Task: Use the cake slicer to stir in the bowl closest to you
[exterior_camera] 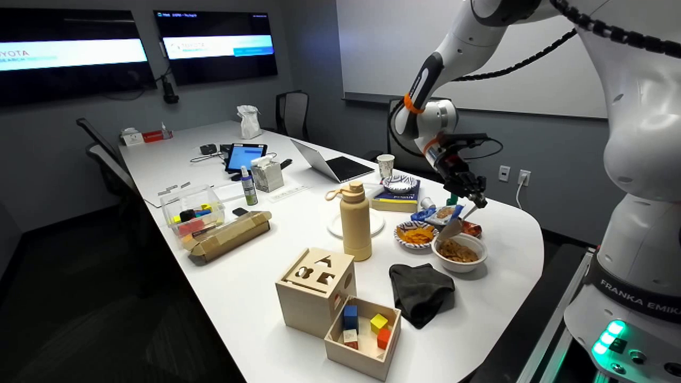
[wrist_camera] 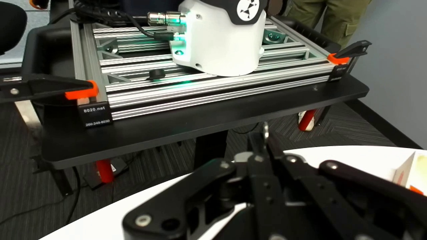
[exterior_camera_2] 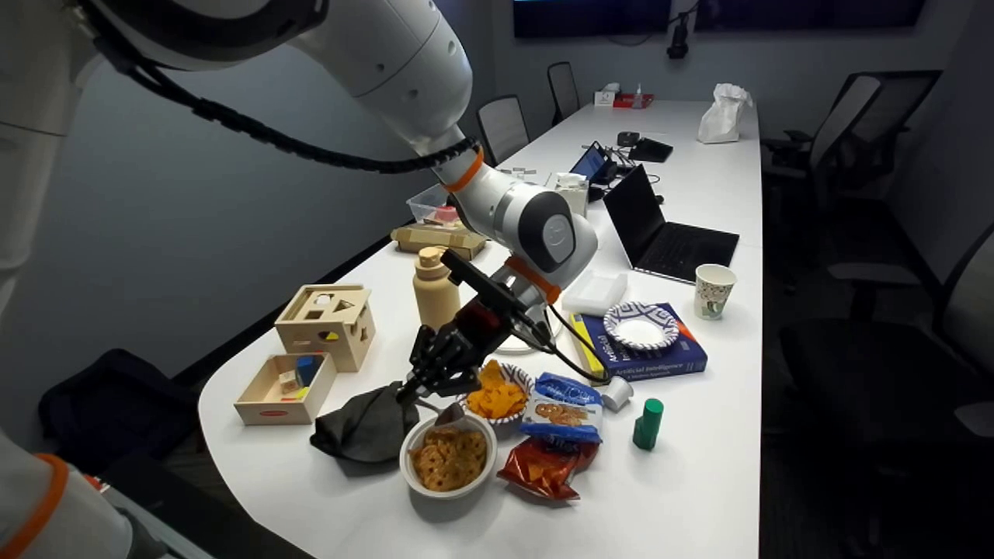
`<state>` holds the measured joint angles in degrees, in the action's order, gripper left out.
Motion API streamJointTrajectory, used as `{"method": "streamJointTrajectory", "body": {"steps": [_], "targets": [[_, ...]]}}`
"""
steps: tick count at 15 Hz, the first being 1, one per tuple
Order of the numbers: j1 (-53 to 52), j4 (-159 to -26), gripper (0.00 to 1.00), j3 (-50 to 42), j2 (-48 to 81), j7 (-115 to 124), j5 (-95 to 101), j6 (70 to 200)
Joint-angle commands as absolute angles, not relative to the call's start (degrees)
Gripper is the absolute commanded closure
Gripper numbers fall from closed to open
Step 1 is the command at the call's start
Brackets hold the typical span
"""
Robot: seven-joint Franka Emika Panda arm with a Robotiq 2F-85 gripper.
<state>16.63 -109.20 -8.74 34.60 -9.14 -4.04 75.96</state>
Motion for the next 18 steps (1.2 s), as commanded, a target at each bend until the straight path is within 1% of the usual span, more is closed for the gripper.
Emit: {"method": "streamJointTrajectory", "body": {"steps": [1, 9, 14, 18], "targets": [[15.6, -106.7, 0.99, -9.7, 36.4, -3.7, -4.1, 74.5], [14.7, -107.6, 0.99, -11.8, 37.7, 5.5, -2.0, 72.8], [14.6, -107.1, 0.99, -10.4, 38.9, 1.3, 1.2, 68.1], [13.9, -106.5, 0.99, -8.7, 39.8, -1.9, 2.6, 67.7]]}}
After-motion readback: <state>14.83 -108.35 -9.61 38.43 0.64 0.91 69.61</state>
